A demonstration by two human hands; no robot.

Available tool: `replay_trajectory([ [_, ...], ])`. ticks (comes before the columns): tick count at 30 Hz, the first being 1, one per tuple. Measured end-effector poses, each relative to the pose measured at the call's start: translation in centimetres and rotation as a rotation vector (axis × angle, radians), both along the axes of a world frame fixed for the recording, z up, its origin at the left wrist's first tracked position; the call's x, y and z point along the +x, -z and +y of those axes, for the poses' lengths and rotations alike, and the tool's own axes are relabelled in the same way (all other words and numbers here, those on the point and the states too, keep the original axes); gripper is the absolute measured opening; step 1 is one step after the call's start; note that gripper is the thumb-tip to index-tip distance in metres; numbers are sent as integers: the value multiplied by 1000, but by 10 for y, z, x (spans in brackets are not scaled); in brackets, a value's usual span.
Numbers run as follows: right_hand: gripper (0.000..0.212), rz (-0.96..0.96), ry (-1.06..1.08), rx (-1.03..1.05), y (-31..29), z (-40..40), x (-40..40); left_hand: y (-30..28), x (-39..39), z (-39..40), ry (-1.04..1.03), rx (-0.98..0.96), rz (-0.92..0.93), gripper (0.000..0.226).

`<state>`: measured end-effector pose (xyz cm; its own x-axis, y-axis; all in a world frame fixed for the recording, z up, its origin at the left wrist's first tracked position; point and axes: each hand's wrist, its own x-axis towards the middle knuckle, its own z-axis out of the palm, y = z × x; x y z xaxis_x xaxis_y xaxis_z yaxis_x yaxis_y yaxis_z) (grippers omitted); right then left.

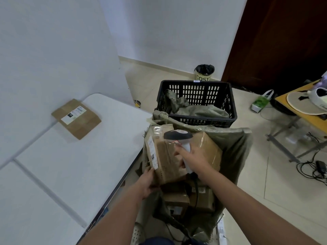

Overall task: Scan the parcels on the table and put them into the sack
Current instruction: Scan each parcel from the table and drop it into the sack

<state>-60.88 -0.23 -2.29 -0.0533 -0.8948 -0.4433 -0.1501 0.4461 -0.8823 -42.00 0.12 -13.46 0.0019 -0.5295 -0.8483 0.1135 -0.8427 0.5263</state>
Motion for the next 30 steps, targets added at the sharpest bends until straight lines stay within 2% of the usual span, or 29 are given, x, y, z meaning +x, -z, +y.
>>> replay_trajectory([
  [3,32,31,-99,40,12,-11,9,10,-6,-4,55,-2,-17,39],
  [6,28,47,-150,56,20,-16,16,23,1,-3,75,-4,-61,36],
  [9,27,73,-172,18,23,-22,23,72,22,-13,68,-52,-287,86],
  [11,26,107,-178,9,25,-26,28,103,32,-25,14,-130,-377,93],
  [14,26,146,-161,5,28,-26,33,59,21,-32,-31,-185,-345,83],
  [15,26,162,-143,-7,31,-26,33,53,21,-34,7,-184,-365,72],
  [18,19,186,-81,-23,36,-23,31,47,30,-43,286,-187,-609,42],
  [20,16,229,-78,-36,39,-24,29,40,39,-48,465,-225,-721,38],
  [22,27,301,-112,-40,42,-27,28,32,47,-50,548,-309,-801,35],
  [26,31,319,-106,27,43,-26,25,12,67,-47,465,-457,-873,39],
  [30,25,163,-76,134,46,-13,27,2,74,-50,379,-520,-899,38],
])
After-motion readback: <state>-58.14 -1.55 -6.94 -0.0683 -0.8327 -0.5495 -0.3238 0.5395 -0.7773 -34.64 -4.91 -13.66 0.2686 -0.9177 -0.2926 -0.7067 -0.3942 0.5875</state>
